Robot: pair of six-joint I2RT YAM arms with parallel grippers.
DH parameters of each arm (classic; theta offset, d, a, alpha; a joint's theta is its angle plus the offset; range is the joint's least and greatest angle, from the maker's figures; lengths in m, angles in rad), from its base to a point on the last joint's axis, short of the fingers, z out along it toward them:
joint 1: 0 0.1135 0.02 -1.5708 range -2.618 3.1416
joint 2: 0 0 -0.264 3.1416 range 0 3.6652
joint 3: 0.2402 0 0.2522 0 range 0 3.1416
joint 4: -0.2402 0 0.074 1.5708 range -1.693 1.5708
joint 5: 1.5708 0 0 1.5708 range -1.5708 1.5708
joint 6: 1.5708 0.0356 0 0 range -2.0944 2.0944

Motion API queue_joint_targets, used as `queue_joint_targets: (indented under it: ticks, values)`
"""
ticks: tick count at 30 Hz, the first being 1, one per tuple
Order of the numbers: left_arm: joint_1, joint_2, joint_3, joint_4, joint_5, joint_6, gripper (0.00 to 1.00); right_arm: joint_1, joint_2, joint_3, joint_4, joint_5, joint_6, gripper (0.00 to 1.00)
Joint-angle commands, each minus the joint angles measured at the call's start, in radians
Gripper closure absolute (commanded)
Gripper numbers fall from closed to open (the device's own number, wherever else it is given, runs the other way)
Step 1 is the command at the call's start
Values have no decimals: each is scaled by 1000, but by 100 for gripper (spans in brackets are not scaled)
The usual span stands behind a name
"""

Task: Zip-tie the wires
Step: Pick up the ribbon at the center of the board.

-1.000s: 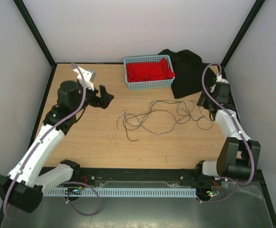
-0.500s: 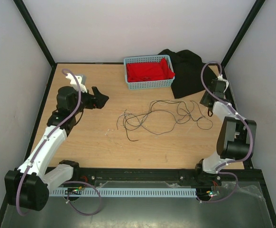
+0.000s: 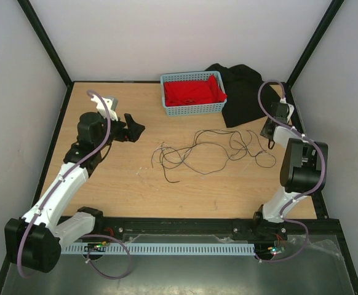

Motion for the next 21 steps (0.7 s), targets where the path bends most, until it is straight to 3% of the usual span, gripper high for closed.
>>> queue_joint_targets:
  ticks: [1,14,21]
  values:
    - [1,5,7,42,-5,11,11,-5,46,42,15,15,0,53]
    - [3,37,15,42,-4,20,11,-9,107,43,32,10,8,55]
    - [4,46,15,41,-8,26,11,-8,131,43,37,12,10,61]
